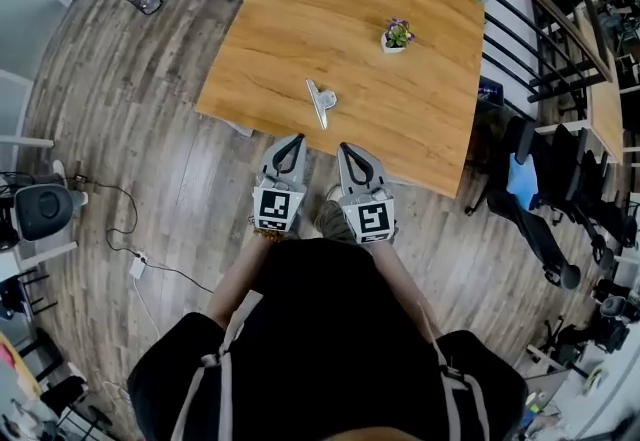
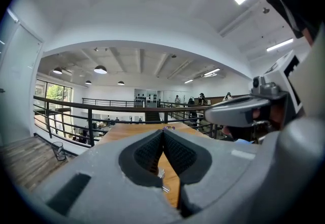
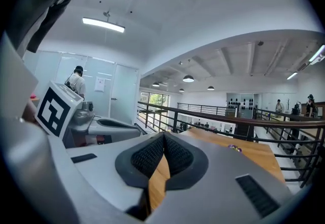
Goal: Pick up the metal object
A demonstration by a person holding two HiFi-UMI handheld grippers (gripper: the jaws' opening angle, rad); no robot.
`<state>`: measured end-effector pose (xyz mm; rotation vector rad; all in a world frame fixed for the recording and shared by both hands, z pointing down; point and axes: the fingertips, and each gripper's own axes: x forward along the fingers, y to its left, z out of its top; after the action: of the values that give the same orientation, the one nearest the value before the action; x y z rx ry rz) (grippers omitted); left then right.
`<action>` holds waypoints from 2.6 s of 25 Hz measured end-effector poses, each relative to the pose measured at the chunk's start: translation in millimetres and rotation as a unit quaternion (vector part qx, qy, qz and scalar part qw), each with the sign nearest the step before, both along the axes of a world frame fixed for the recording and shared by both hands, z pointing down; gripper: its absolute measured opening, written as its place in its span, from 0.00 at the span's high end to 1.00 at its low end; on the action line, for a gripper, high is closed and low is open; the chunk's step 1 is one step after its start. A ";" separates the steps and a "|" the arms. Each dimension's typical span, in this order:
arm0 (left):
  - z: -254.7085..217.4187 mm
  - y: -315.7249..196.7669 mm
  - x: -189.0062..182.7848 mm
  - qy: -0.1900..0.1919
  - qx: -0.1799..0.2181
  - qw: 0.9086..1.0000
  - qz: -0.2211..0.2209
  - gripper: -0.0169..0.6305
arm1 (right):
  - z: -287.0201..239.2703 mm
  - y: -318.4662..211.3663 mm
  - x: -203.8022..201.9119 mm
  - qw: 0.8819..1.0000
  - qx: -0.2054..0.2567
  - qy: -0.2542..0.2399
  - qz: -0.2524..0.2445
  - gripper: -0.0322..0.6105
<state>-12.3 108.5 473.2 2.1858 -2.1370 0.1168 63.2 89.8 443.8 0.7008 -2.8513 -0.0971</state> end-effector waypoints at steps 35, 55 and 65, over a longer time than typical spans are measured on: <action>12.7 -193.2 -54.1 -0.043 -0.001 0.992 0.118 0.96 | -1.4 -204.8 -24.6 0.997 0.012 -0.001 0.082 0.95; 83.8 -247.5 -31.9 -0.043 -0.065 0.969 0.235 0.96 | 22.9 -245.0 6.0 0.983 -0.016 0.019 0.184 0.95; 124.1 -241.2 -39.3 -0.060 -0.125 0.959 0.246 0.85 | 31.2 -257.8 6.5 0.982 -0.023 0.025 0.183 0.95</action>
<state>-51.6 -132.7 597.3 2.5435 -1.4718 0.5308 69.7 -168.0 475.0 1.1792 -2.6157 0.0062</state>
